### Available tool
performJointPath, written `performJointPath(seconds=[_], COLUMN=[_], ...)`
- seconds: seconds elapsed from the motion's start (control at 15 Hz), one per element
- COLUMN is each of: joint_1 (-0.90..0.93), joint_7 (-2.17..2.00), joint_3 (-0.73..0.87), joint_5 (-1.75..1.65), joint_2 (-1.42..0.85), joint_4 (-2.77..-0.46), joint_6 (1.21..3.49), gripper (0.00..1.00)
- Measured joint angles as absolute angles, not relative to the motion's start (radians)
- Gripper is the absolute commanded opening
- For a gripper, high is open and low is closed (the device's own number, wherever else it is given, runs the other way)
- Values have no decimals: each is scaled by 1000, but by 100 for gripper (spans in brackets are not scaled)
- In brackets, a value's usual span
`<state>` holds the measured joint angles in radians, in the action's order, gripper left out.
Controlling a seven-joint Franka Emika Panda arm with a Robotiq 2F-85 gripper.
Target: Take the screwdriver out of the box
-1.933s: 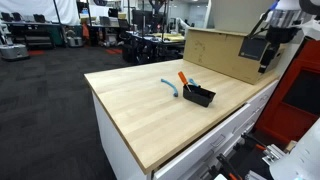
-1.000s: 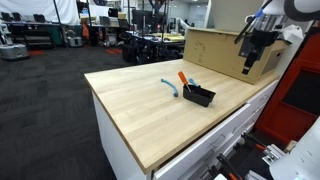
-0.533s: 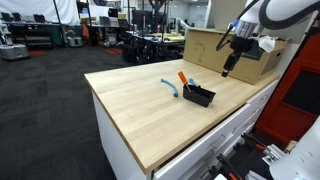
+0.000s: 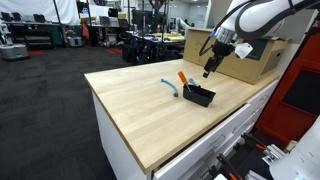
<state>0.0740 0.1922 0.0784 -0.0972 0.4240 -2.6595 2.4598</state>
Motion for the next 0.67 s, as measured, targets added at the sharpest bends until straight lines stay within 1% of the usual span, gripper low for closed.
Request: performJointPath(seconds=[0.4,0.67], joint_1=[76,76], joint_7=[135,129], joint_3=[43,39], joint_5=[-82,-80], joint_2=[252,213], joint_4=[-2544,-2512], joint_6=[2513,2516], gripper=[100,100])
